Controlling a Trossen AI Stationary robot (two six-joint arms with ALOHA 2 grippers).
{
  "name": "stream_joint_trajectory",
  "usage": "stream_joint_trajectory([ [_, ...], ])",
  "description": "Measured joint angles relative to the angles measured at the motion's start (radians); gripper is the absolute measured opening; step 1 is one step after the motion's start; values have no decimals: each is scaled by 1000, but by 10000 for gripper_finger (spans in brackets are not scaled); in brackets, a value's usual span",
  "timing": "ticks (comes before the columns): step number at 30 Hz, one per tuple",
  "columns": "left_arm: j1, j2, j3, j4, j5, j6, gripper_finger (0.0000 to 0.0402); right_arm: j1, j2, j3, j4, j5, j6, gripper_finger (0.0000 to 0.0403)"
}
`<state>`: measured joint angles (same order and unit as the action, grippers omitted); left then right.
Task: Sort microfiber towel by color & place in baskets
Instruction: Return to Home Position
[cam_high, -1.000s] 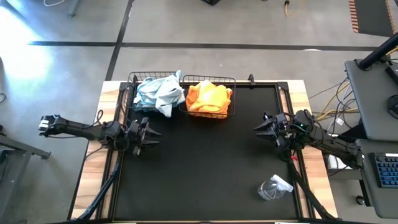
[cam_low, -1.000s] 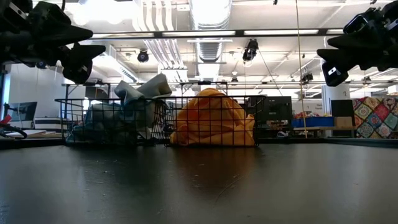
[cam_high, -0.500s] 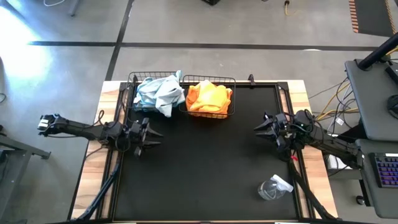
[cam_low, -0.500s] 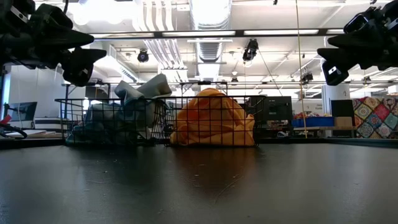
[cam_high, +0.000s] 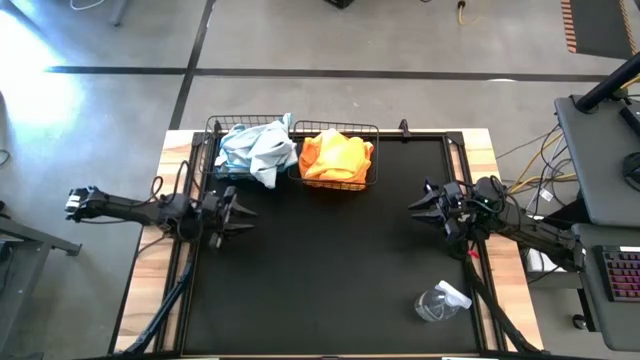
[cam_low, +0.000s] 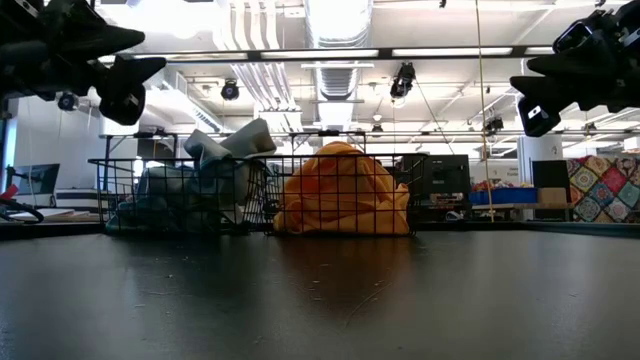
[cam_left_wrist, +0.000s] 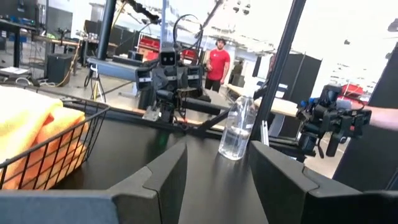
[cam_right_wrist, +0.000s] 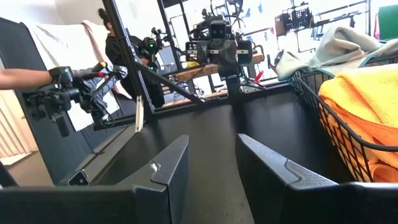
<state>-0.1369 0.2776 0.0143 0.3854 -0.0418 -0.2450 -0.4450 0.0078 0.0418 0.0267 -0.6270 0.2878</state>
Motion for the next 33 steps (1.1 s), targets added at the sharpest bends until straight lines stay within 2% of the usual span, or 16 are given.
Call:
stream_joint_trajectory([
  [13,0,-132,-3,0,0,0,158,0,-7,-15,15,-1,0,125],
  [33,0,-202,-4,0,0,0,158,0,-7,-16,12,-1,0,125],
])
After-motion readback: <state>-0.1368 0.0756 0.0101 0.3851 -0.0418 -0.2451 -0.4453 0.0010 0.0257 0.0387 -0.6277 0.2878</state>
